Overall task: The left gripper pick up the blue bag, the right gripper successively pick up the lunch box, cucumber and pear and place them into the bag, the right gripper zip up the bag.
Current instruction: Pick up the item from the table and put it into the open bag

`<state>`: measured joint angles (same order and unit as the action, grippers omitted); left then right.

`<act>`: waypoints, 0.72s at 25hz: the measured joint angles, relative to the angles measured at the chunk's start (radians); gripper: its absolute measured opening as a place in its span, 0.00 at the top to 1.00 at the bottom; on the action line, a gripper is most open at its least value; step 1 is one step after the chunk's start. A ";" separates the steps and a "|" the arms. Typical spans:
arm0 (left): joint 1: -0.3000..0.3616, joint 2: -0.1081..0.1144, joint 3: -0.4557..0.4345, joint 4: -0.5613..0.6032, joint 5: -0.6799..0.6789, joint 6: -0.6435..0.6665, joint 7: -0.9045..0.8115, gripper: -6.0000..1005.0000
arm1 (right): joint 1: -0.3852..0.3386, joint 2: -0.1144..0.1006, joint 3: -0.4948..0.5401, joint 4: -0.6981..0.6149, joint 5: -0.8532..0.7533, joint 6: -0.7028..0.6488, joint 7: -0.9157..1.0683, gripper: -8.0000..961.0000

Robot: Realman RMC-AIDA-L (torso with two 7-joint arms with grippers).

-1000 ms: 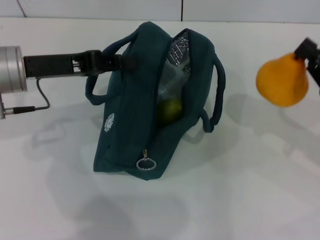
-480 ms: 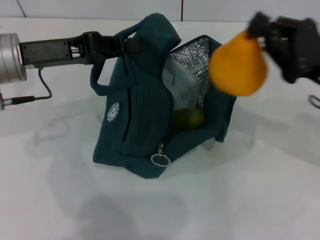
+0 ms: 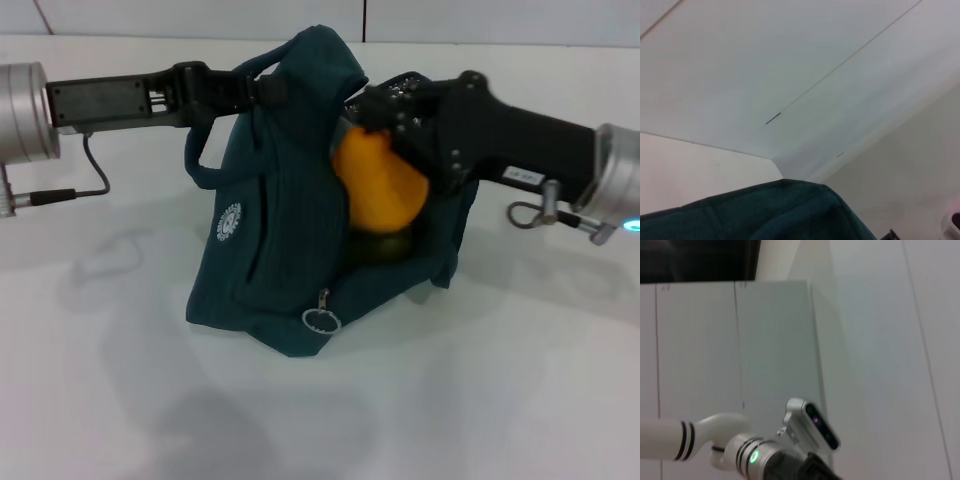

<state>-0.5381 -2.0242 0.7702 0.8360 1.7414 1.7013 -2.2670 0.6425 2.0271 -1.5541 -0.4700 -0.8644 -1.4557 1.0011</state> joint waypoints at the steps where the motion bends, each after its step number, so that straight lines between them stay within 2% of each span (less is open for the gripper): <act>1: 0.000 0.000 0.000 0.000 0.000 0.000 0.001 0.94 | 0.005 0.000 -0.012 -0.001 0.001 0.008 0.000 0.93; 11: 0.003 -0.002 0.000 0.000 0.001 0.000 0.004 0.94 | 0.016 0.001 -0.162 -0.003 0.044 0.088 0.001 0.93; 18: 0.008 -0.002 0.000 0.000 0.001 0.003 0.004 0.94 | 0.008 0.001 -0.205 0.003 0.037 0.125 0.006 0.92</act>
<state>-0.5301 -2.0264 0.7700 0.8360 1.7427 1.7044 -2.2630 0.6501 2.0279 -1.7595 -0.4666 -0.8271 -1.3310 1.0069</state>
